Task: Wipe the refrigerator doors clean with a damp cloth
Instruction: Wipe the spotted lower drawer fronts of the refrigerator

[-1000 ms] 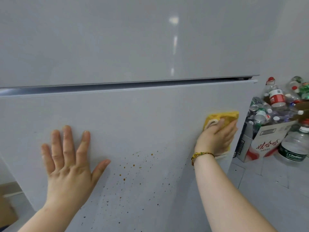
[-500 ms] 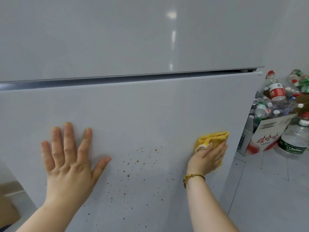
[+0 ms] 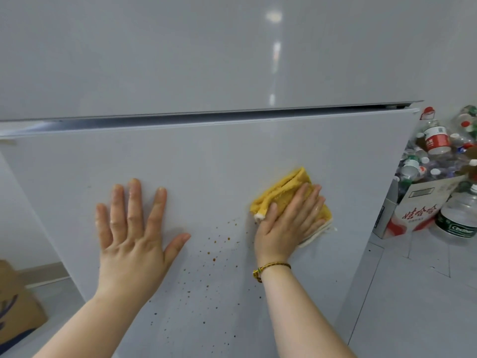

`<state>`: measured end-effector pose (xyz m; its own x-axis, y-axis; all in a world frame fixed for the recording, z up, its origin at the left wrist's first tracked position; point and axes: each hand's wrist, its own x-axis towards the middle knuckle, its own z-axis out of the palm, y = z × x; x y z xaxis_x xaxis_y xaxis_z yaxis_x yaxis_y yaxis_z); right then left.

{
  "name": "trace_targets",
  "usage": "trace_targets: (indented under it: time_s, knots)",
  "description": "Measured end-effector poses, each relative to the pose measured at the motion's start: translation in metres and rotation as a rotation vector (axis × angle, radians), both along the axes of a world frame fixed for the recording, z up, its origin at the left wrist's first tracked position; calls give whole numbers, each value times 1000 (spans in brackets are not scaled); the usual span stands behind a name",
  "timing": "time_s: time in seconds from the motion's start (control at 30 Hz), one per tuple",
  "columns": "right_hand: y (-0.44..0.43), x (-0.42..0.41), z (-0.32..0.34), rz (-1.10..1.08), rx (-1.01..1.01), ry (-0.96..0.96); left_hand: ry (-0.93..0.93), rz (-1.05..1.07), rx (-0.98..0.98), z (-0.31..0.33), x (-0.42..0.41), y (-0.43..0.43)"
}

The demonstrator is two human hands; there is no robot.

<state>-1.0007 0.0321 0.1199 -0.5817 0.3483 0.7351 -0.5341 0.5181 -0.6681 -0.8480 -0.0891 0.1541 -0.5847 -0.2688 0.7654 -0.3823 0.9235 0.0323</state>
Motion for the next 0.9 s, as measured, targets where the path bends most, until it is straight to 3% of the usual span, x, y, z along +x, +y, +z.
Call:
trace_targets:
  time_s: [0.17,0.33,0.4,0.5,0.57,0.67,0.77,0.9]
  knots:
    - [-10,34,-74,114,33,-134,-39,-16,8,3,7,0]
    - [-20,47,-74,192,50,-118,6,-173,73,2,25,-2]
    - [-23,50,-63,229,150,7,108,-187,209,-13,41,0]
    - [-31,47,-36,216,329,211,298,-62,613,-31,65,1]
    - [-33,45,-17,192,401,298,296,0,809,-39,72,-7]
    - [-44,46,-6,148,418,351,288,-117,1102,-44,74,-20]
    - [-57,60,-34,126,454,388,344,-218,1202,-44,78,-25]
    - [-64,74,-105,140,754,568,357,-309,1241,-45,84,-34]
